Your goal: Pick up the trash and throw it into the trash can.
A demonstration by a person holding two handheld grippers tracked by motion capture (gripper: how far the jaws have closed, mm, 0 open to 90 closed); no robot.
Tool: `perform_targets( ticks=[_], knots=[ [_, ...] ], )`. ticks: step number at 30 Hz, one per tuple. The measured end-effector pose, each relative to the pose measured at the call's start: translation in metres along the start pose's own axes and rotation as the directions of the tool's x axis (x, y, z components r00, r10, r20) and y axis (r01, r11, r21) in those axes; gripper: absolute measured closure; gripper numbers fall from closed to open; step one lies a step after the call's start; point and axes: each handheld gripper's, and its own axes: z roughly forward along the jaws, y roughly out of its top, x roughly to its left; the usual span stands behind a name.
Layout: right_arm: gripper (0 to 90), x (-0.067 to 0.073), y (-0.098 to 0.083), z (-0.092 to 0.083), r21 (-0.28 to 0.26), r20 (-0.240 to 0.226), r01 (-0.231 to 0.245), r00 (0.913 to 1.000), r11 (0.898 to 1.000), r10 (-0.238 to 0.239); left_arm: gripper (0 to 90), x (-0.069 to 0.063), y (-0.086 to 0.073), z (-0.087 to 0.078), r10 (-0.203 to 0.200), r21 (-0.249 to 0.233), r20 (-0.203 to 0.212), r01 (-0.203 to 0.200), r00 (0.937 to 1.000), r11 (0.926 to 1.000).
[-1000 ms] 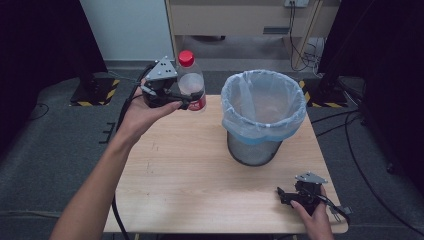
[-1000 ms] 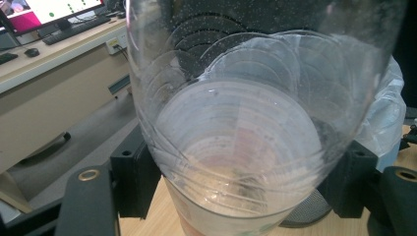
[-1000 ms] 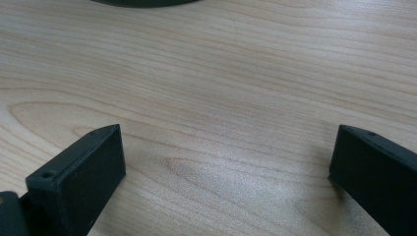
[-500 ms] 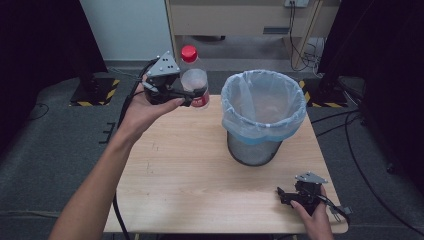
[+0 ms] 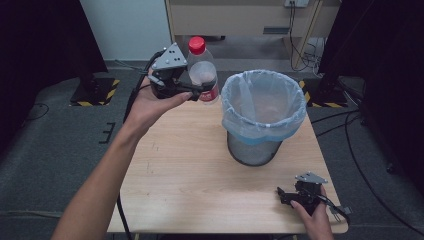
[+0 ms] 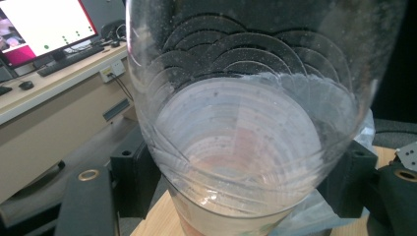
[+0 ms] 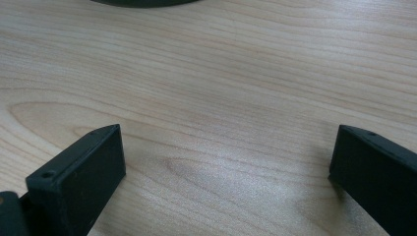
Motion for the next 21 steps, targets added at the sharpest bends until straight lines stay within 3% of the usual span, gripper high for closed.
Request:
perform_targets(
  ticks=[6,21],
  knots=[
    [0.3,0.000,0.000,0.000,0.001,-0.001,-0.002,1.0000,1.000,0.002,27.6,-0.005,0.005,0.009,-0.004,-0.020,0.017,0.004,0.9998,0.9998],
    [0.3,0.000,0.000,0.000,0.000,-0.001,-0.006,1.0000,1.000,0.006,27.5,-0.017,0.020,0.035,0.029,-0.059,0.048,-0.026,0.9984,0.9979]
  ],
)
